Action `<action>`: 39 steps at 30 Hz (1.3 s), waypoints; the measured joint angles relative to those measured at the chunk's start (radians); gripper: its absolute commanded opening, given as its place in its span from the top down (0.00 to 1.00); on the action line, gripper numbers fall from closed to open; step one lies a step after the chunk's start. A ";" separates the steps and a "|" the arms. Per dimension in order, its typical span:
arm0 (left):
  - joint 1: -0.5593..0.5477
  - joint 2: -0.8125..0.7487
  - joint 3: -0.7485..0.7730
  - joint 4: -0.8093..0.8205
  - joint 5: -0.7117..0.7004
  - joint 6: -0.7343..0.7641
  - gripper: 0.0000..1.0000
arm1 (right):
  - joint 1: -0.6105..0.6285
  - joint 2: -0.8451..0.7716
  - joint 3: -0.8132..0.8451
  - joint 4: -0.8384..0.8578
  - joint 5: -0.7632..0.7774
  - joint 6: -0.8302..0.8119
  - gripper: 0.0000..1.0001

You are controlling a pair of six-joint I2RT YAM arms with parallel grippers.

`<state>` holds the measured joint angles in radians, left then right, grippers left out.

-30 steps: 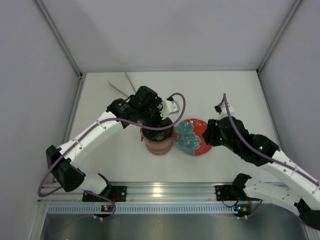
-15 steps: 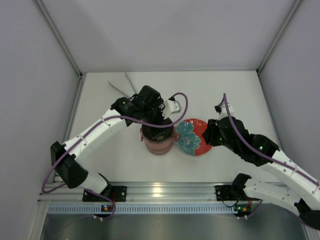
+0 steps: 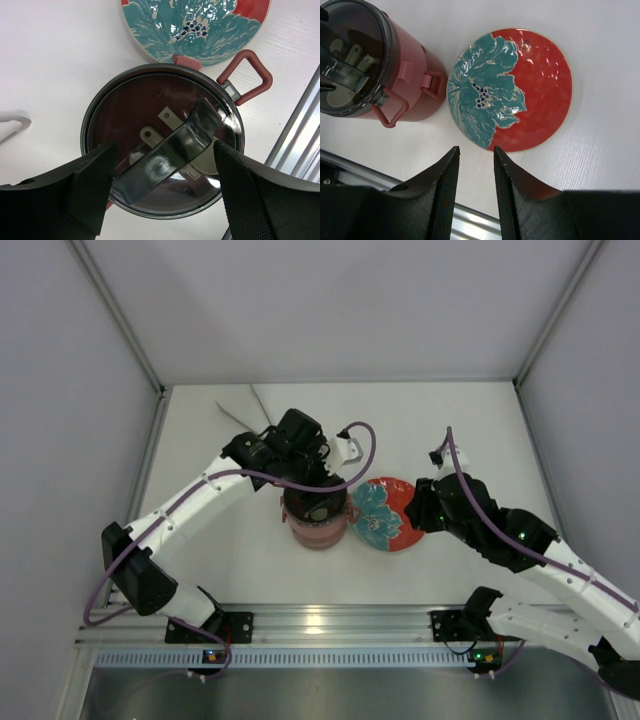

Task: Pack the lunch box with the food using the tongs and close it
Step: Place the box lid in the packing box.

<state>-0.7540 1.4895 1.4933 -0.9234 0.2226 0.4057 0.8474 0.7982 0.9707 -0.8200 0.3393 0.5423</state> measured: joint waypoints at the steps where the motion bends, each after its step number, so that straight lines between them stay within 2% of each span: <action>1: 0.000 0.004 0.002 -0.003 -0.001 -0.001 0.19 | 0.000 0.000 0.000 0.000 0.000 0.000 0.67; 39: -0.016 0.057 0.039 -0.031 -0.011 -0.019 0.38 | 0.000 -0.006 0.000 -0.001 0.000 0.000 0.67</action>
<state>-0.7696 1.5463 1.5326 -0.9543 0.2115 0.3866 0.8474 0.7918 0.9707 -0.8207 0.3397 0.5426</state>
